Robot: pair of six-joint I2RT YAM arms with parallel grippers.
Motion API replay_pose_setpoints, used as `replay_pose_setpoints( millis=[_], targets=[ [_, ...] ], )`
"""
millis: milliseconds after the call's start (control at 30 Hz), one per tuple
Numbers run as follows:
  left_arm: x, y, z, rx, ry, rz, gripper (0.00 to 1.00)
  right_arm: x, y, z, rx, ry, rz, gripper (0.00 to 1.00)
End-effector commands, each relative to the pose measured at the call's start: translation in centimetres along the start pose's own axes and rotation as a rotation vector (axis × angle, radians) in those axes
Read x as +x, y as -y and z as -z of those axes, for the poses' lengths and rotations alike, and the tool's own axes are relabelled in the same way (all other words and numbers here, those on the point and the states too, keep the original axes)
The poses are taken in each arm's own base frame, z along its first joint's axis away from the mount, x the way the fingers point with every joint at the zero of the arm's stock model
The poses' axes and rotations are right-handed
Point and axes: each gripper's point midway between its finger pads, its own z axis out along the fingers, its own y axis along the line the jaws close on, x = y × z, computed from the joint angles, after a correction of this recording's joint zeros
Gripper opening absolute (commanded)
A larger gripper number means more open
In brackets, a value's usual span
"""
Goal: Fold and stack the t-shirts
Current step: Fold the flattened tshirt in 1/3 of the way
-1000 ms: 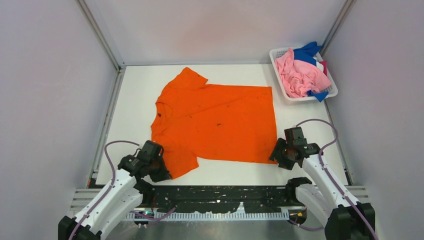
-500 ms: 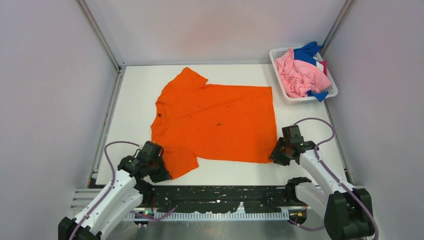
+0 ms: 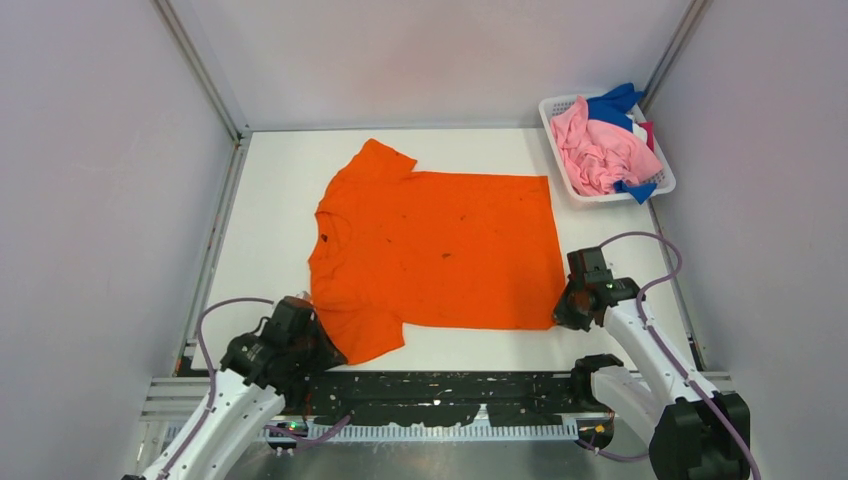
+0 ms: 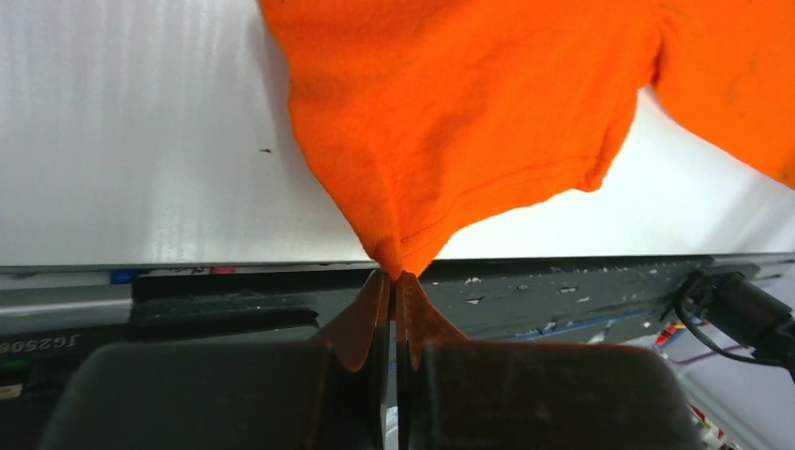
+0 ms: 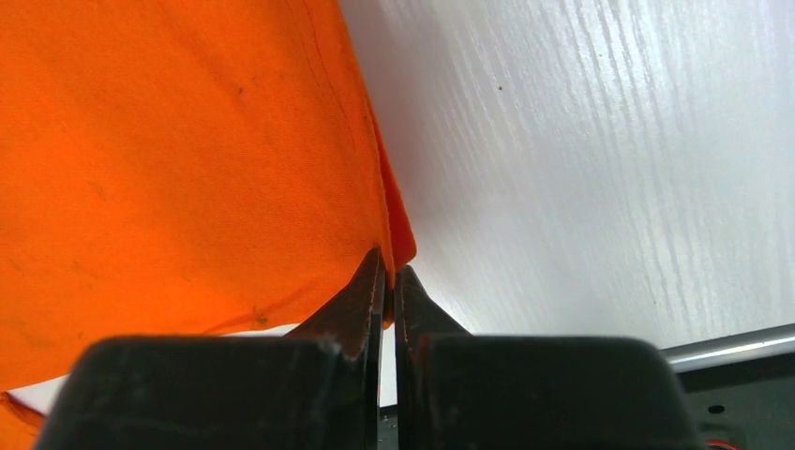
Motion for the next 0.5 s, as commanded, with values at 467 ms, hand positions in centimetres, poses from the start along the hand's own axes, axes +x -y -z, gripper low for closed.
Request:
replay_pose_setpoints(
  millis=[467],
  targets=[
    [-2.4,8.2,2.1,0.314,0.041,-0.13,0.0,-3.1,-3.6,1.2,-0.147,0.089,0.06,0.05]
  ],
)
